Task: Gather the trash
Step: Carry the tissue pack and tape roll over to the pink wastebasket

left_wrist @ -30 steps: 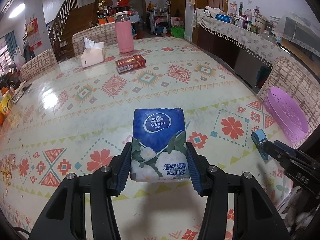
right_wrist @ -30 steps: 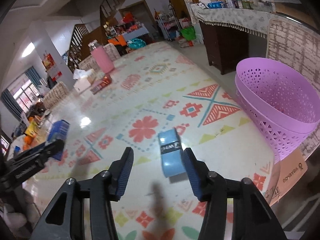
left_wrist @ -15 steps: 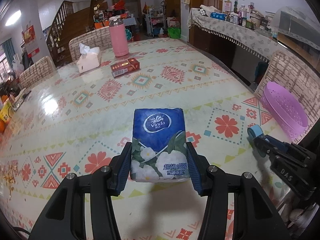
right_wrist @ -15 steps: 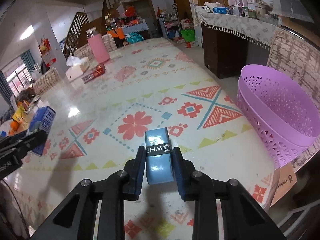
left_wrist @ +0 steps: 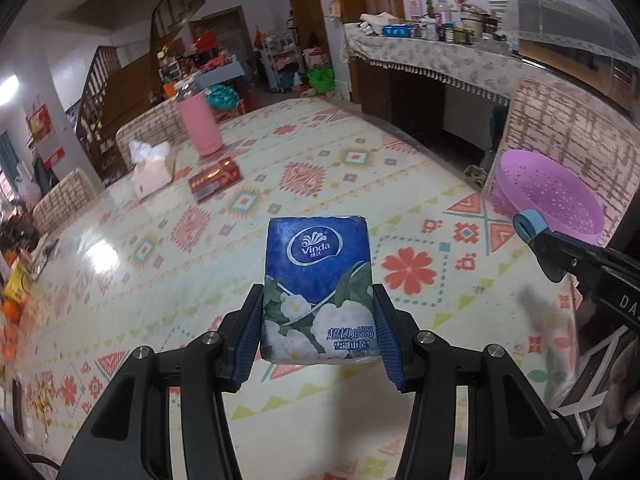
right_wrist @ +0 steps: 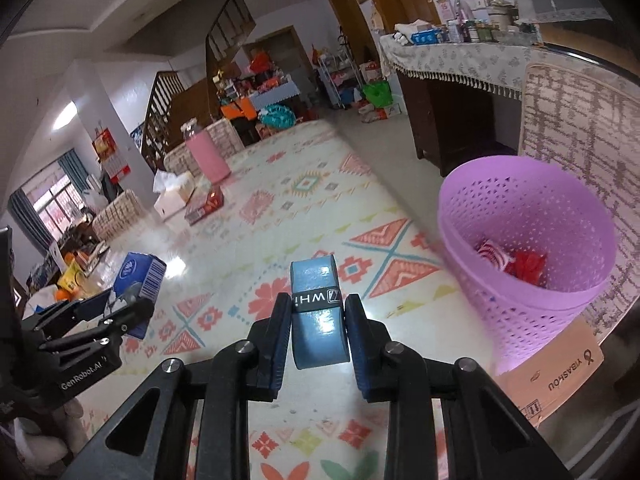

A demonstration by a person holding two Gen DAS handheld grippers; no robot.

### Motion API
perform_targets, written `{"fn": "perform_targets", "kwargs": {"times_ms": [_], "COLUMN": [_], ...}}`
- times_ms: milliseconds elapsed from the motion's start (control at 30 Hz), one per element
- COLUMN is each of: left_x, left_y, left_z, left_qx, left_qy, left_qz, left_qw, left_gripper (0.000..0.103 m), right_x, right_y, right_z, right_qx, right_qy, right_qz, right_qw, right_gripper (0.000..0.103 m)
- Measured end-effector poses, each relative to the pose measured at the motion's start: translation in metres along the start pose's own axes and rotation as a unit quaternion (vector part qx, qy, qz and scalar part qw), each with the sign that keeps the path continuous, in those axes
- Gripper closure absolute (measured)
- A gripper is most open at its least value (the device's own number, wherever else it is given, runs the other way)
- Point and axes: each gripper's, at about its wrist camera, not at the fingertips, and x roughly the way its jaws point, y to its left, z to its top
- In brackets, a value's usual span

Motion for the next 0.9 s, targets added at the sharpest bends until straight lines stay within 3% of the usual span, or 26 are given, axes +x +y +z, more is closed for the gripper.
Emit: {"fn": "perform_targets", "kwargs": {"times_ms": [900], "left_x": [0.011], "left_y": [-0.108], "left_z": [0.049], "left_qx": [0.09], "left_qy": [-0.013], "left_qz": [-0.044], "left_qw": [0.9949], "left_gripper": [0.052], "right_x": [-0.05], "right_y": [-0.085], "right_z": [0.033], "right_qx": [0.04], "right_qy": [-0.045], "right_qz": [-0.034], "right_qw": [0.998], "right_gripper": [0.073]}}
